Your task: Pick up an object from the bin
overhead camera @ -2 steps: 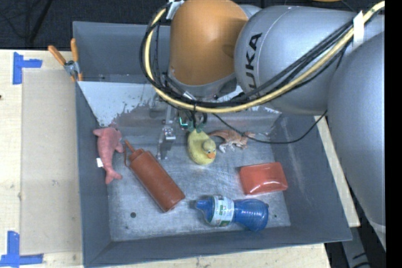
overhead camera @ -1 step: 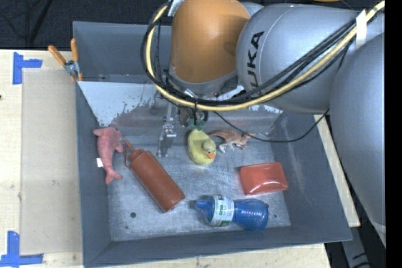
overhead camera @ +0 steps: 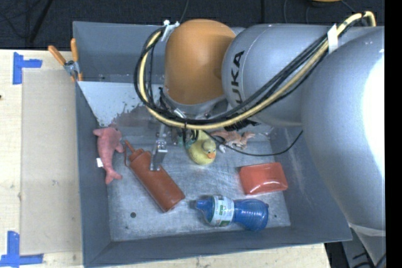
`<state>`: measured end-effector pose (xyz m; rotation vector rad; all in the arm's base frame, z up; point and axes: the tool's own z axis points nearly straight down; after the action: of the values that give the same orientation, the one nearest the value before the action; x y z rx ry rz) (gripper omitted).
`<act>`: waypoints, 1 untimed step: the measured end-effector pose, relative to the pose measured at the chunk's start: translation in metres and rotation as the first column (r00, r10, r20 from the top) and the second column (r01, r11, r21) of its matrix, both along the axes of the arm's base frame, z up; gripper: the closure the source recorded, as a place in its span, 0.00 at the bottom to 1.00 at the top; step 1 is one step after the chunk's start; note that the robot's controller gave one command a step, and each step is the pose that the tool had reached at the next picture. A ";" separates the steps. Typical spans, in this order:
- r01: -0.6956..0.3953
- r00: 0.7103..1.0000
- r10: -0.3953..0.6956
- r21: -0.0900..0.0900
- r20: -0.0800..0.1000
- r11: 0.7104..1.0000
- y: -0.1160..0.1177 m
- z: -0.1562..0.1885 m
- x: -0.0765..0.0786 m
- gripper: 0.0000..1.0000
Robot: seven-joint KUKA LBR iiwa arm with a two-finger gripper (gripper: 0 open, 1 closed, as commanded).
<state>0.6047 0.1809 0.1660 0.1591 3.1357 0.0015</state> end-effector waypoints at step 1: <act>0.042 0.999 -0.042 -0.003 -0.009 0.999 0.010 -0.018 -0.019 0.00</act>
Offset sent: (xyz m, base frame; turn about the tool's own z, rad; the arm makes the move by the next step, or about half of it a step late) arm -0.0321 0.0133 -0.0498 0.1552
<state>0.5861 0.1907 0.1480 0.2251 3.1403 -0.0034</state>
